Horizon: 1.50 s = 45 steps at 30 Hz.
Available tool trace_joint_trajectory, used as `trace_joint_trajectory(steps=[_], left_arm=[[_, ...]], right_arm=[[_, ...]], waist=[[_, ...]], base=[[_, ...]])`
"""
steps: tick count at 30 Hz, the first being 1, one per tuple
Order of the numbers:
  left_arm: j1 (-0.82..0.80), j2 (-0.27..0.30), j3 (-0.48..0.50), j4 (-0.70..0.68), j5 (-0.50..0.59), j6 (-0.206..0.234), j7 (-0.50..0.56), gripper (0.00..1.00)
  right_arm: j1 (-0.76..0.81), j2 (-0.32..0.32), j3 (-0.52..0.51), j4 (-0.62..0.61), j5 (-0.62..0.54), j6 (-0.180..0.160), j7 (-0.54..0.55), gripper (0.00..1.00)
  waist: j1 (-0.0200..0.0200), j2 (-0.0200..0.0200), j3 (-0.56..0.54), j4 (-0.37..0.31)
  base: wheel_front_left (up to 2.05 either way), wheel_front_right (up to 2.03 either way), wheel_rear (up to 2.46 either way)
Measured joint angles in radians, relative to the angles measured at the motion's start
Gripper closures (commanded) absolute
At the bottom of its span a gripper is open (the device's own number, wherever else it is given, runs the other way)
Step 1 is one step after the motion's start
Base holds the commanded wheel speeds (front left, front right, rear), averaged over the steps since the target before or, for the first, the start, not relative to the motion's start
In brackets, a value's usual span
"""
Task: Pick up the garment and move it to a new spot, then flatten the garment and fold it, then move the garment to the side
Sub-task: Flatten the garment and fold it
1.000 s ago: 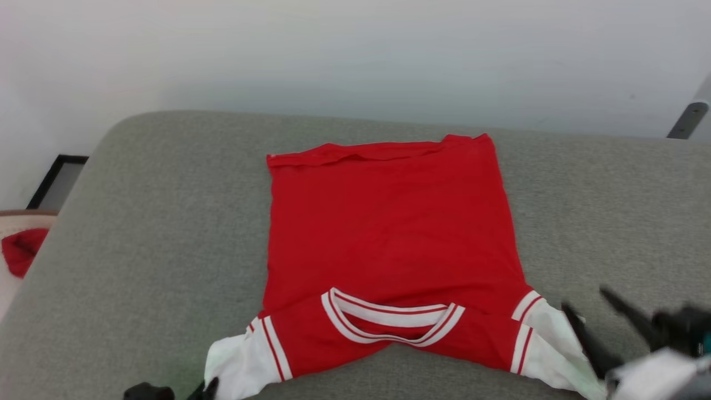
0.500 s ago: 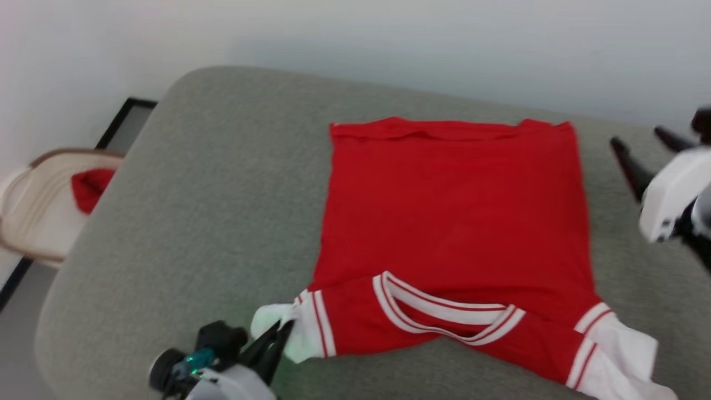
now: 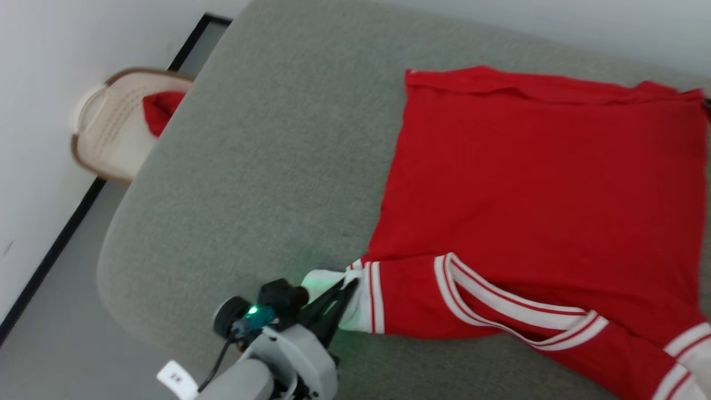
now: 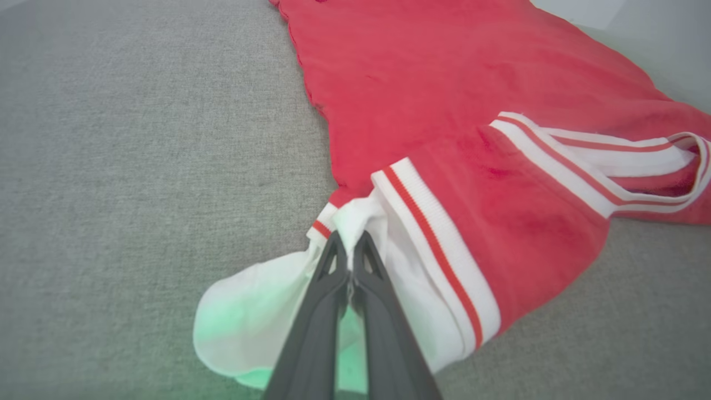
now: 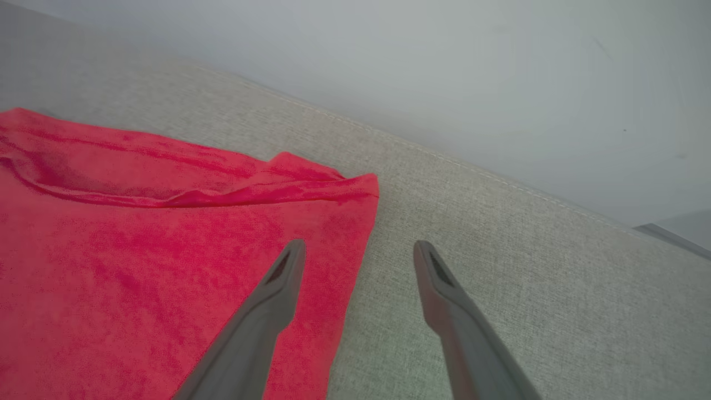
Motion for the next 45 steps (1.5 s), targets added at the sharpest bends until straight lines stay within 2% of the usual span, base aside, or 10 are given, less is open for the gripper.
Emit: trace_joint_trajectory(steps=[8, 14, 15, 16, 20, 26, 33, 40, 45], left_arm=[[-0.047, -0.071, -0.002, 0.06, 0.028, -0.042, -0.006, 1.0], [-0.053, -0.094, 0.027, 0.069, 0.05, -0.061, -0.006, 1.0], [-0.053, -0.098, 0.032, 0.069, 0.051, -0.062, -0.006, 1.0], [-0.053, -0.103, 0.037, 0.069, 0.053, -0.063, -0.006, 1.0], [-0.051, -0.112, 0.055, 0.076, 0.062, -0.071, -0.008, 1.0], [-0.051, -0.122, 0.066, 0.097, 0.07, -0.076, -0.008, 1.0], [-0.045, -0.091, 0.097, 0.109, 0.076, -0.076, -0.009, 1.0], [-0.016, -0.024, 0.139, 0.124, 0.077, -0.076, -0.008, 1.0], [0.018, 0.015, 0.158, 0.123, 0.077, -0.076, -0.008, 1.0]], right_arm=[[-0.112, -0.005, -0.075, 0.215, -0.108, 0.0, 0.064, 0.0], [-0.17, -0.016, -0.157, 0.264, -0.175, -0.001, 0.143, 0.0], [-0.182, -0.021, -0.168, 0.265, -0.19, 0.0, 0.173, 0.56], [-0.19, -0.022, -0.172, 0.264, -0.206, 0.0, 0.197, 1.0], [-0.204, -0.021, -0.2, 0.257, -0.253, 0.0, 0.252, 1.0], [-0.202, -0.01, -0.278, 0.268, -0.298, 0.0, 0.22, 1.0], [-0.194, 0.063, -0.293, 0.279, -0.318, -0.004, 0.21, 1.0], [-0.129, 0.172, -0.188, 0.234, -0.206, -0.003, 0.214, 1.0], [0.005, 0.187, -0.029, 0.065, -0.041, -0.002, 0.225, 1.0]], waist=[[0.0, 0.0, 0.085, 0.077], [0.0, 0.0, 0.129, 0.114], [0.0, 0.0, 0.136, 0.118], [0.0, 0.0, 0.142, 0.121], [0.0, 0.0, 0.157, 0.131], [0.0, 0.0, 0.15, 0.13], [0.0, 0.0, 0.119, 0.097], [0.0, 0.0, 0.065, 0.026], [0.0, 0.0, 0.022, -0.039]], base=[[0.0, 0.0, 0.0], [0.0, 0.0, 0.0], [0.0, 0.0, 0.0], [0.0, 0.0, 0.0], [0.0, 0.0, 0.0], [0.0, 0.0, 0.0], [0.0, 0.0, 0.0], [0.0, 0.0, 0.0], [0.0, 0.0, 0.0]])
